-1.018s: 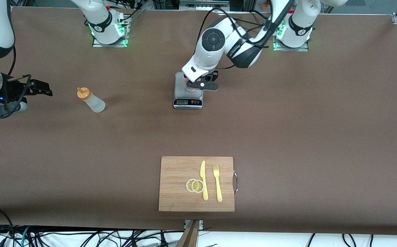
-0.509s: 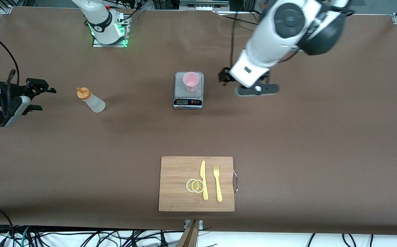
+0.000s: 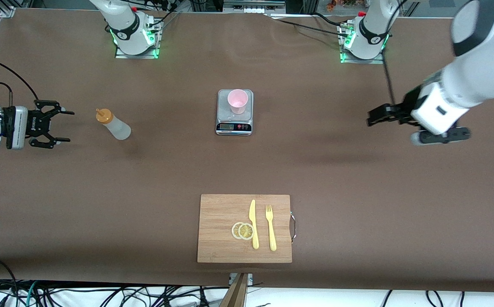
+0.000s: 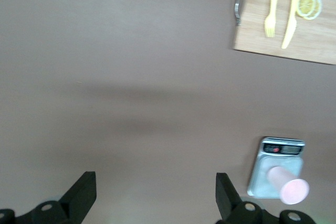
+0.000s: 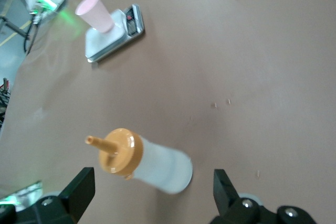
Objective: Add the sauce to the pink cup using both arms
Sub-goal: 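Grasp the sauce bottle with the right gripper while the left gripper withdraws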
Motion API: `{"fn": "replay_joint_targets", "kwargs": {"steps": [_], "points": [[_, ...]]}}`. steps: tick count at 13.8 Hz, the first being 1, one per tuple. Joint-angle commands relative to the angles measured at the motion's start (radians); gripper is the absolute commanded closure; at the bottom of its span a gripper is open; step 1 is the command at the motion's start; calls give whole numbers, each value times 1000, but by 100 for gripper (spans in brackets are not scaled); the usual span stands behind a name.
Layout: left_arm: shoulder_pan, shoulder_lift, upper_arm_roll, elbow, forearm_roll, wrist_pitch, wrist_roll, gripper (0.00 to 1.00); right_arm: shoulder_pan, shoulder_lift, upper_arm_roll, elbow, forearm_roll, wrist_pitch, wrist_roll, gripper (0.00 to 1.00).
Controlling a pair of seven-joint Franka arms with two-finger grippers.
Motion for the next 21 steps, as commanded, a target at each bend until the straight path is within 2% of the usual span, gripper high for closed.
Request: {"fn": "replay_joint_targets", "kwargs": {"steps": [1,5,8,11,16,21], "points": [[58,-28,-16,37,68,-83,124,0,-41,74,3,-20,108,-39,-242,0],[133,-46,-20,43,159,-121,288,0,-84,197,-9,-23,188,-128,-524,0],[156,-46,-30,41,169,-158,311,0,-110,301,-18,-22,256,-209,-692,0],[171,-45,-59,41,207,-166,333,0,-116,365,-26,-20,275,-280,-811,0],[172,-31,-56,46,207,-169,338,0,-90,434,-23,-11,292,-292,-888,0],[172,-29,-56,46,206,-167,338,0,-61,466,31,20,306,-304,-879,0]]}}
